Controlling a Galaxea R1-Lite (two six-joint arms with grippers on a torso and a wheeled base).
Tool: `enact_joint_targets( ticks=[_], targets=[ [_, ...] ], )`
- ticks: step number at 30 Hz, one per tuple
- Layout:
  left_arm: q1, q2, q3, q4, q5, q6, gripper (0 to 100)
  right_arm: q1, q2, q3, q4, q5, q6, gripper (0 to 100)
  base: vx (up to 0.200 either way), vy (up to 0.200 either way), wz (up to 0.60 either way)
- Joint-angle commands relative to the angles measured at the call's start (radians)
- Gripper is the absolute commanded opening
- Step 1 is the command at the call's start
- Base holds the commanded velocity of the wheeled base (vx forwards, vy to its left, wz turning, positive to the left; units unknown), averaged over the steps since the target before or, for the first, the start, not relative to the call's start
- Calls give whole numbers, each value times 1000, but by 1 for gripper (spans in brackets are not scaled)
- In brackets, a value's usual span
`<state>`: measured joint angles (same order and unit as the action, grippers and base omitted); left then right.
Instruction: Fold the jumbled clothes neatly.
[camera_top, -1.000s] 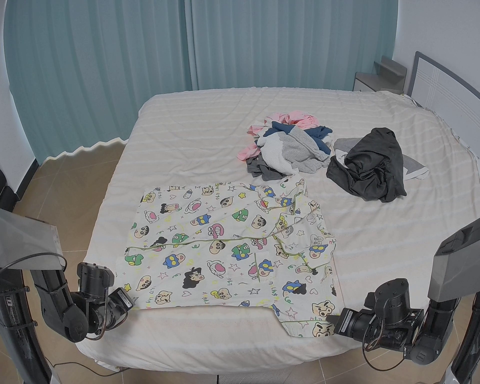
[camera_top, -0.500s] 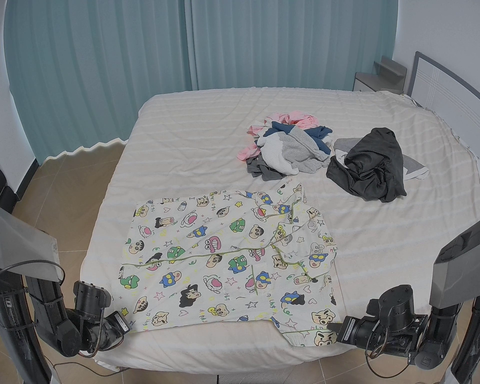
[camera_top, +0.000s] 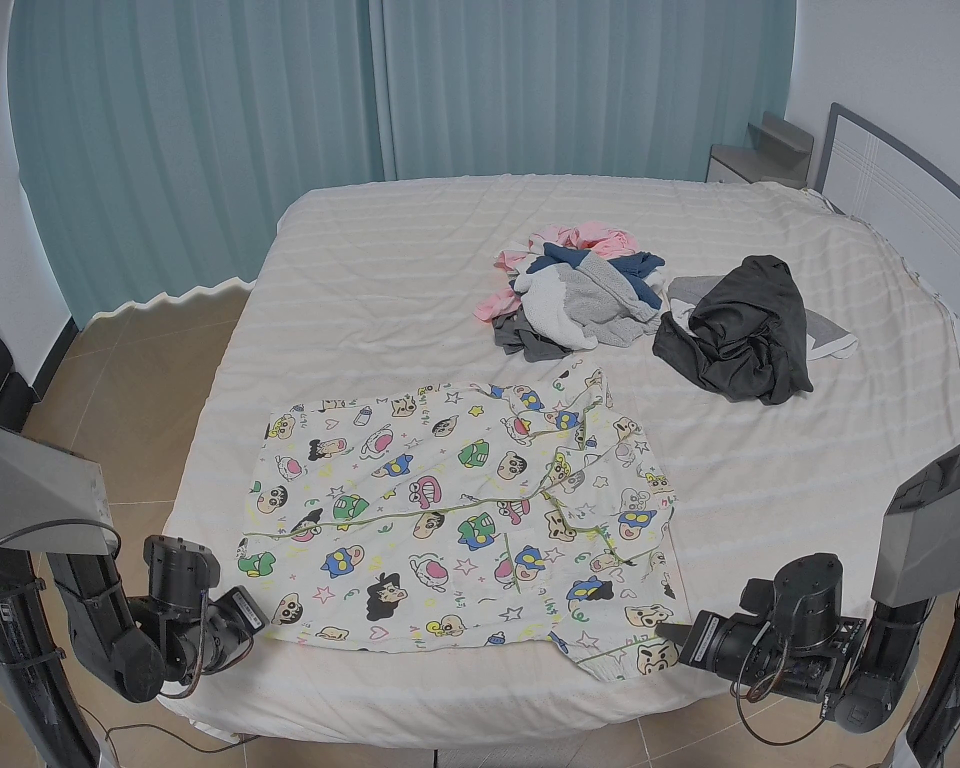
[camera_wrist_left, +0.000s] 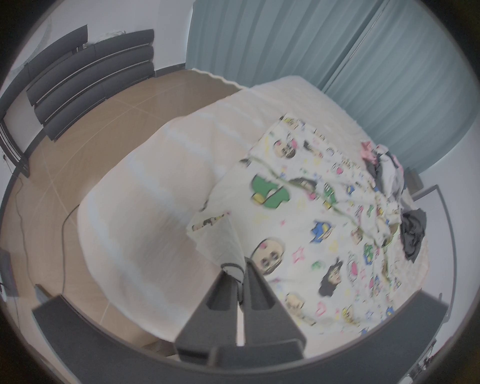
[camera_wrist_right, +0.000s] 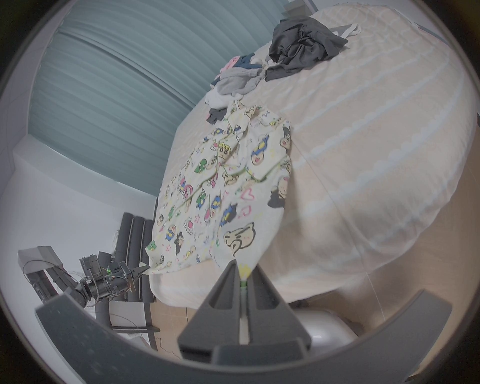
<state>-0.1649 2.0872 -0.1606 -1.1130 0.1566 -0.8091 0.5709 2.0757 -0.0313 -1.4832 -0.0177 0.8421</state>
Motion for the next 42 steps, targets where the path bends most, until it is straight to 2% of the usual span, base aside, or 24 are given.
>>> enact_joint_targets(
  ticks=[1,8,10,12,14,20,27,30,42],
  targets=[
    [2,-29,-100,9,3,-1,0,-46,-11,-65,3,4,-5,0,0,0,0],
    [8,-16,-249,87,3,-1,0,-83,21,-177,26,5,-26,0,0,0,0],
    [30,10,-346,156,4,-1,0,-103,35,-254,67,5,-37,0,0,0,0],
    [31,13,-355,162,4,-1,0,-103,35,-262,72,5,-37,0,0,0,0],
    [65,53,-462,237,4,-1,0,-117,50,-369,153,5,-41,0,0,0,0],
    [104,132,-594,297,4,-5,0,-152,83,-536,281,5,-57,0,0,0,0],
    [111,211,-663,297,4,-7,0,-174,132,-638,330,5,-90,0,0,0,0],
    [114,247,-723,297,6,-44,0,-174,173,-677,330,5,-109,0,0,0,0],
    [136,278,-770,297,0,-71,0,-175,222,-751,330,8,-136,0,0,0,0]
  ],
)
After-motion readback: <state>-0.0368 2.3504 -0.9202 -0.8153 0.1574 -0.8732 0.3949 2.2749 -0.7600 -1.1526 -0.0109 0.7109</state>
